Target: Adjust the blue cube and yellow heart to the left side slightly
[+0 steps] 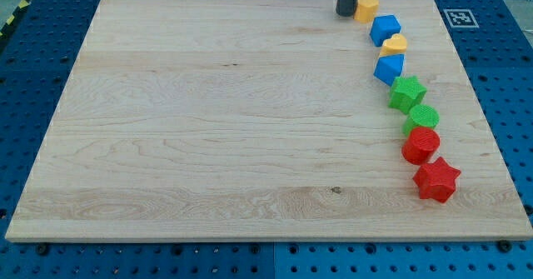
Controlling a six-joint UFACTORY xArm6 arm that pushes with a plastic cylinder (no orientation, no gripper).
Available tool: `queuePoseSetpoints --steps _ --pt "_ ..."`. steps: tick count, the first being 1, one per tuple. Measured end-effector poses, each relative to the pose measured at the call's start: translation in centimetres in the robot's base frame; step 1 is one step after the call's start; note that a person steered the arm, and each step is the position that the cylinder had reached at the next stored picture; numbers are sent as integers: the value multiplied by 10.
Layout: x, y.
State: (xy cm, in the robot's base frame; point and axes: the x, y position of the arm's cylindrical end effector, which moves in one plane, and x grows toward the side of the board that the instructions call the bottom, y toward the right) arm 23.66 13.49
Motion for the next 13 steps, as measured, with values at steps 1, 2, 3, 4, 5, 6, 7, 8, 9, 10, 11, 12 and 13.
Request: queuePoseSetpoints --steps 1,2,3,4,5,6,7,8,9,10,11,12,13 --pt "0 -8" --pt "-9 -60" --pt "-43 -64" --pt "-45 -44" --pt "-45 12" --pt "-45 88" --pt "-10 98" --pt "7 98" --pt "10 100" --pt "27 100" --pt "43 100" --pt "44 100" --pt "44 99"
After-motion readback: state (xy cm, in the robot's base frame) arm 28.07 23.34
